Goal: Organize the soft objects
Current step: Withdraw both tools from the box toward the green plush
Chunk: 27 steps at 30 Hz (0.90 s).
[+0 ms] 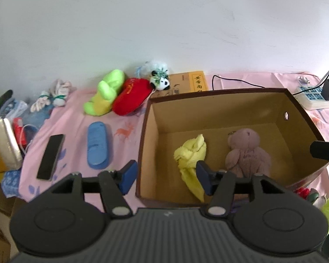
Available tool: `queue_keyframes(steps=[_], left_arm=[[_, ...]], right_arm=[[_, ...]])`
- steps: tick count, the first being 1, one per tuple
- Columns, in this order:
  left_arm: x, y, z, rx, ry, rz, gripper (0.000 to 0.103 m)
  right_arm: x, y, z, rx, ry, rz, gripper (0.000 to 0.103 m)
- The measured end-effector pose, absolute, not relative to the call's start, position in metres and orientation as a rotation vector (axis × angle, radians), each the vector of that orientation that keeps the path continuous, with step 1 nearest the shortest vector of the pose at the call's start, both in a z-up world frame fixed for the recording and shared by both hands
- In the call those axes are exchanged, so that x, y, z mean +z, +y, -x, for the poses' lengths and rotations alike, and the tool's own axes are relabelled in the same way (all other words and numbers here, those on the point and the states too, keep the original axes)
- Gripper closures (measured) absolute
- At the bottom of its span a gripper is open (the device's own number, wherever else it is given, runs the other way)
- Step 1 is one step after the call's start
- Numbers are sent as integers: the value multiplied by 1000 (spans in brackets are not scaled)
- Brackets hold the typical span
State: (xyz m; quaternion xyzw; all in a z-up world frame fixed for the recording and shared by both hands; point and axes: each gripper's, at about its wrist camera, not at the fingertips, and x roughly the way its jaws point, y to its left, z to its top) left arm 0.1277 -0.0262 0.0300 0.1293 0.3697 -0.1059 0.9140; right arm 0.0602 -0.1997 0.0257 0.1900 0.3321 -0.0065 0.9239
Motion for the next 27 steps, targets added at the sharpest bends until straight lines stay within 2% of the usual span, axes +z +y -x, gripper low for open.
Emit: queue_keyframes(steps=[27], left_arm=[[30,-21,-36,-53,836,-247,40]], right_arm=[[12,-199,13,150,756,-337,82]])
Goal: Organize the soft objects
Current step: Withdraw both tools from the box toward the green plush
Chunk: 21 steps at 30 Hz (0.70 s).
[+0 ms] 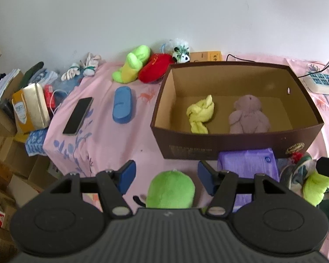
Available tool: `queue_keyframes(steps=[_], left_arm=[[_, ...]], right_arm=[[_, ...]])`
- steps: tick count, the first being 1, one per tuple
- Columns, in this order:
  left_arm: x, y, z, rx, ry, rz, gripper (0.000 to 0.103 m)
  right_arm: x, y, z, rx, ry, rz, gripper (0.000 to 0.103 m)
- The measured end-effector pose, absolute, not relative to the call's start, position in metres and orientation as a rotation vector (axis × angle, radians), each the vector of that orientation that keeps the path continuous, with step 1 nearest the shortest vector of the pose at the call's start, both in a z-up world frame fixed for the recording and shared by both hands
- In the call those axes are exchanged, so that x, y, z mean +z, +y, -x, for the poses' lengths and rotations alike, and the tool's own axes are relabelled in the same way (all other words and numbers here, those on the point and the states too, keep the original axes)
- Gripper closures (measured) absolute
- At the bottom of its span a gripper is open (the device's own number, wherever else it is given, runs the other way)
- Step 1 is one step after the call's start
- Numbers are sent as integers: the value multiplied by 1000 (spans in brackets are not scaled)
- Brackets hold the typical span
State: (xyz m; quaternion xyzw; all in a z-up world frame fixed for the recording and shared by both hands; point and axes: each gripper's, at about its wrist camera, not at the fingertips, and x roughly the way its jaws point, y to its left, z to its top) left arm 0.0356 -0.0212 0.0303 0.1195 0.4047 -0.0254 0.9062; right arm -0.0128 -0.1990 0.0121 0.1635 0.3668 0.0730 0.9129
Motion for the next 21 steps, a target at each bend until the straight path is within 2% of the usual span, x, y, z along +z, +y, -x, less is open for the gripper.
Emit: queue_keyframes(steps=[21], left_arm=[[5,-20,4,-15,932,-283,40]], right_arm=[[-18,-202,45,178,852,-380,81]])
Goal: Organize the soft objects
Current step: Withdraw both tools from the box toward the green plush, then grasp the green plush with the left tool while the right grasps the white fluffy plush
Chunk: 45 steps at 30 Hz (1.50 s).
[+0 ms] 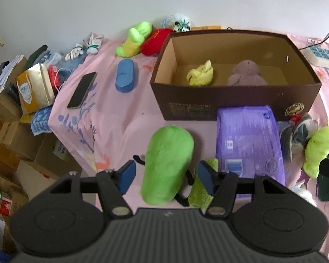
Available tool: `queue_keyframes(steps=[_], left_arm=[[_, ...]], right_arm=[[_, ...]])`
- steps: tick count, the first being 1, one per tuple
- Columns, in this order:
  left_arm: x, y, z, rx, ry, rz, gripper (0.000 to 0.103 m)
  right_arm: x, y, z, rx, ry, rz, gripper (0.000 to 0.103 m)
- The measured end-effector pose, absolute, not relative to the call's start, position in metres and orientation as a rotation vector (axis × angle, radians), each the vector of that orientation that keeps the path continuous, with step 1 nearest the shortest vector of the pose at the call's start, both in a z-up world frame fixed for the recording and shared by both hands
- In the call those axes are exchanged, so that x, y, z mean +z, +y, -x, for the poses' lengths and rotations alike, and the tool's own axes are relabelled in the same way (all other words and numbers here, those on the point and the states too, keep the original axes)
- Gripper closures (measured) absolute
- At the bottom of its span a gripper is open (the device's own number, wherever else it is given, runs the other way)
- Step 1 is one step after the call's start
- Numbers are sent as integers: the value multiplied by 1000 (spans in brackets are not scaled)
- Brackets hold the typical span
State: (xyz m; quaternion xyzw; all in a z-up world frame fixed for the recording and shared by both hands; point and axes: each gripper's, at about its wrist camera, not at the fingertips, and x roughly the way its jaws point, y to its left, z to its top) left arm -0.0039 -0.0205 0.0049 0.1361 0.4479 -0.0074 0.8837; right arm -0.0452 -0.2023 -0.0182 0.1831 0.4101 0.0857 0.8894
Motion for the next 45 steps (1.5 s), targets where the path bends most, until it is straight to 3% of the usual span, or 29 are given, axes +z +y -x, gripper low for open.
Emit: queue_keyframes(steps=[22,45], left_arm=[[-21,54,4,-178,954,-199,40],[-67,60,-55,-419,994,-155,35]], right_arm=[[-38,-174,59,98,944,-365,81],[-64,-174,74,-85,975,-559,78]])
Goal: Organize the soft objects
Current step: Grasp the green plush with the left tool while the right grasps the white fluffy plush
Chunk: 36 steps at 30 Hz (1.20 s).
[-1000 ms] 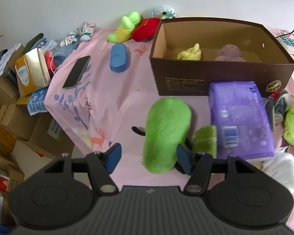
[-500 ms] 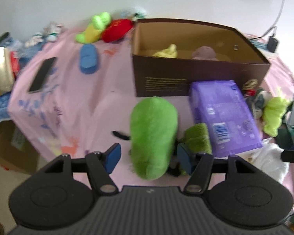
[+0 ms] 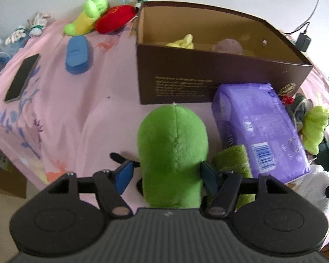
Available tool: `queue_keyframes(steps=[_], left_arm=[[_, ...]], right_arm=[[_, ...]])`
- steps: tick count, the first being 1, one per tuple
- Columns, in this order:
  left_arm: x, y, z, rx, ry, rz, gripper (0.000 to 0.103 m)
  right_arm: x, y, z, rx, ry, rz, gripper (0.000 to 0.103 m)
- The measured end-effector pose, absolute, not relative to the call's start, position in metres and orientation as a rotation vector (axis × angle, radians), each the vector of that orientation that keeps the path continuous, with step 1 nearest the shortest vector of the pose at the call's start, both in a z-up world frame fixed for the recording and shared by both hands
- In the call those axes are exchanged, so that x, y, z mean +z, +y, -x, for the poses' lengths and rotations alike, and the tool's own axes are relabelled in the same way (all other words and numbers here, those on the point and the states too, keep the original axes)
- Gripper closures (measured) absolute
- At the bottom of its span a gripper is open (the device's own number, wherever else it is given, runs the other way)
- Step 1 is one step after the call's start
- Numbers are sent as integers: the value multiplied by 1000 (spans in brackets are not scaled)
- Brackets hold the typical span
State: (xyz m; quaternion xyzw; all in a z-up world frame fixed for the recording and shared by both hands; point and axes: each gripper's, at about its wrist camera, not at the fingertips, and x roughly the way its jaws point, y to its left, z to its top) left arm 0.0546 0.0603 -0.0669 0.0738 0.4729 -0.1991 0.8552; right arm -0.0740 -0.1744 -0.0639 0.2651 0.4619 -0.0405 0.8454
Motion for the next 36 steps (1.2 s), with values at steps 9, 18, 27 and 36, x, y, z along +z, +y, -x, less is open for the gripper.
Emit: queue_keyframes(steps=[9,18,27,36], left_arm=[[-71,50,-66,-442,1008,-163,34],[-79,46,-76,-430,1017,-184,23],[-96,48,-86,-376,1058,-184,22],[-97,50,-91,-369,1069,-153,22]], right_arm=[[-66,-175,70,-82,986,-562,77],[-69,-177,62,-54,1009,-553,76],[-73,-179,55,-33,1029,-563,74],[-79,-180,49,-43,1049,-589,70]])
